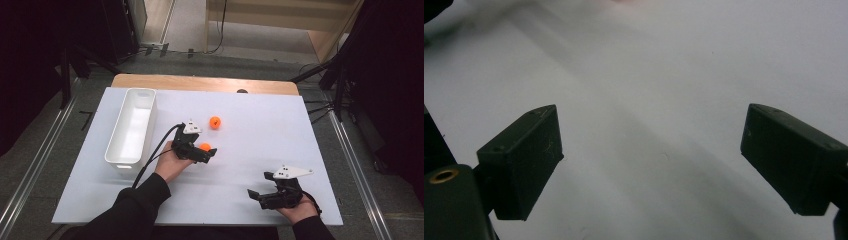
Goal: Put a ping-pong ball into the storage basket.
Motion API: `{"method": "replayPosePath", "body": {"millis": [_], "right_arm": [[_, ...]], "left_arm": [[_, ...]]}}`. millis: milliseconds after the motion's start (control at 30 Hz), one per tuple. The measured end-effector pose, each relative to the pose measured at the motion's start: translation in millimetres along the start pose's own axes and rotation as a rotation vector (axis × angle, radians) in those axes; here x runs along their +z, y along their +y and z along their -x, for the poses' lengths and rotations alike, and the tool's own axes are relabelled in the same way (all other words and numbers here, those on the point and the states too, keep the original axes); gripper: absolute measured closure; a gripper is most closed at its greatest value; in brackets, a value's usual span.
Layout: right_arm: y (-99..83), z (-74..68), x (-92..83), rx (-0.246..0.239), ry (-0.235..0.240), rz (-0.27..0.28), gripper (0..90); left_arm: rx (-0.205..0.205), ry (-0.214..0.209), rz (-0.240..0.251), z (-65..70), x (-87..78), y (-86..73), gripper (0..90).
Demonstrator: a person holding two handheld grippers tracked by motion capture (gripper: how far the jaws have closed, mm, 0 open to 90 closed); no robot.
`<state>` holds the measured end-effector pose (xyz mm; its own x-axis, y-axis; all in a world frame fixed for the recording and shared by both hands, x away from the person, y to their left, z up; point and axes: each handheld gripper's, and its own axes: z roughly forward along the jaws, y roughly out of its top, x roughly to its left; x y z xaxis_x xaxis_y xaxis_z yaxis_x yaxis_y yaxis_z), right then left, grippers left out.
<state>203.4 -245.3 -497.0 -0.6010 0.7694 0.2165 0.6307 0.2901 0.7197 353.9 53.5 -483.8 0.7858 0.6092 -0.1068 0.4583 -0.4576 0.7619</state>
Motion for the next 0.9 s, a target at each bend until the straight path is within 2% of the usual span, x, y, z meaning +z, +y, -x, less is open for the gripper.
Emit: {"method": "replayPosePath", "body": {"millis": [167,267,533,667,900], "right_arm": [[-0.2,-0.1,0.1,-0.001,0.0,0.0,8.4],[-0.2,-0.2,0.3,-0.004,0.004,-0.001,8.4],[-0.3,-0.8,0.5,-0.001,0.006,-0.004,8.4],[-0.5,-0.4,0.6,-0.002,0.003,-0.006,8.4],[0.0,-0.1,2.3,-0.005,0.008,-0.012,8.4]], "left_arm": [[0.022,-0.004,-0.013,1.8,6.0,-3.4,2.5],[0.011,-0.003,-0.027,0.1,10.5,-5.8,2.5],[0.022,0.017,-0.07,-0.5,22.6,-12.6,2.5],[0.057,0.05,-0.113,0.2,28.4,-16.8,2.5],[0.097,0.086,-0.131,5.4,30.7,-17.3,2.5]]}}
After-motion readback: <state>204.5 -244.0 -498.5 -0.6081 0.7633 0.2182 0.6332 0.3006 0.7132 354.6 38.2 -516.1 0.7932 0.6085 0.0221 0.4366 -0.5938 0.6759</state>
